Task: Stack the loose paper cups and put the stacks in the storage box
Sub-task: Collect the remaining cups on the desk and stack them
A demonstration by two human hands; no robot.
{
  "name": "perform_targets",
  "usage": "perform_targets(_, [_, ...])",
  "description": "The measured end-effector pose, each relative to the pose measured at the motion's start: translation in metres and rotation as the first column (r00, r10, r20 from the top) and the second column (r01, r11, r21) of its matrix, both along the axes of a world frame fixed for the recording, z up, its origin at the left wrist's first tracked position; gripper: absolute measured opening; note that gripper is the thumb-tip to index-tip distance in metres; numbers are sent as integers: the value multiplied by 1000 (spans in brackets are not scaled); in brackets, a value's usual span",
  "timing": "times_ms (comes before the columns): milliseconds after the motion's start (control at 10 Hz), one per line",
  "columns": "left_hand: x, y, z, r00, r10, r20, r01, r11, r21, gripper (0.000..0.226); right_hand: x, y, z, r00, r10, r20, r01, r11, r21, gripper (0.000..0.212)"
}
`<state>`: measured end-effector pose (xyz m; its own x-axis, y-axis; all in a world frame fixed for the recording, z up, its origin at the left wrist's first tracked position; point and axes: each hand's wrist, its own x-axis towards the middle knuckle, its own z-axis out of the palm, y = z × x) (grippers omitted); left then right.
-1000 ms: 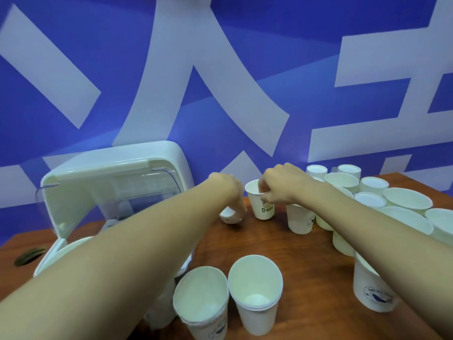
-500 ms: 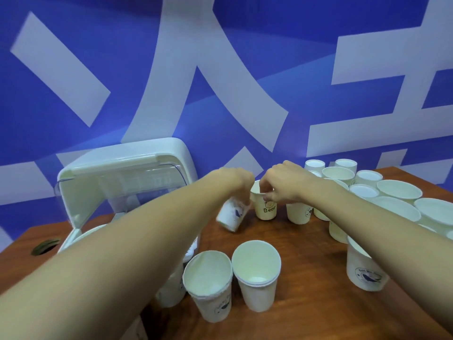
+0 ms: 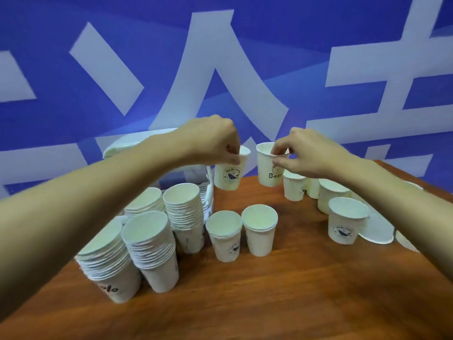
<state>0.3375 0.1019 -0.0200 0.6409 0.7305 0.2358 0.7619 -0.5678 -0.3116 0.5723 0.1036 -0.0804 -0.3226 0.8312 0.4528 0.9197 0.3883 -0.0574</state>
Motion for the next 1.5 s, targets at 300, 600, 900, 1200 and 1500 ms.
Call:
perform_targets(300, [-31, -69, -30, 988, -102, 115, 92, 992, 89, 27, -17, -69, -2, 987, 123, -104, -123, 992, 1, 15])
perform_targets(600, [-35, -79, -74, 988, 41, 150, -38, 999, -24, 25, -23, -74, -31, 984, 176, -23, -177, 984, -29, 12])
perform_targets(900, [-24, -87, -104, 993, 100, -60, -104, 992, -74, 24, -31, -69, -70, 980, 197, -31, -199, 955, -219, 24])
perform_targets(1200, [-26, -74, -108, 995, 98, -10, -96, 944, -316, 17, -36, -65, -87, 986, 120, -112, -154, 911, -383, 26])
perform_targets(1500, [-21, -61, -105, 985, 135, -106, -165, 915, -368, 18, -46, -67, -85, 991, 91, -100, -119, 939, -322, 30])
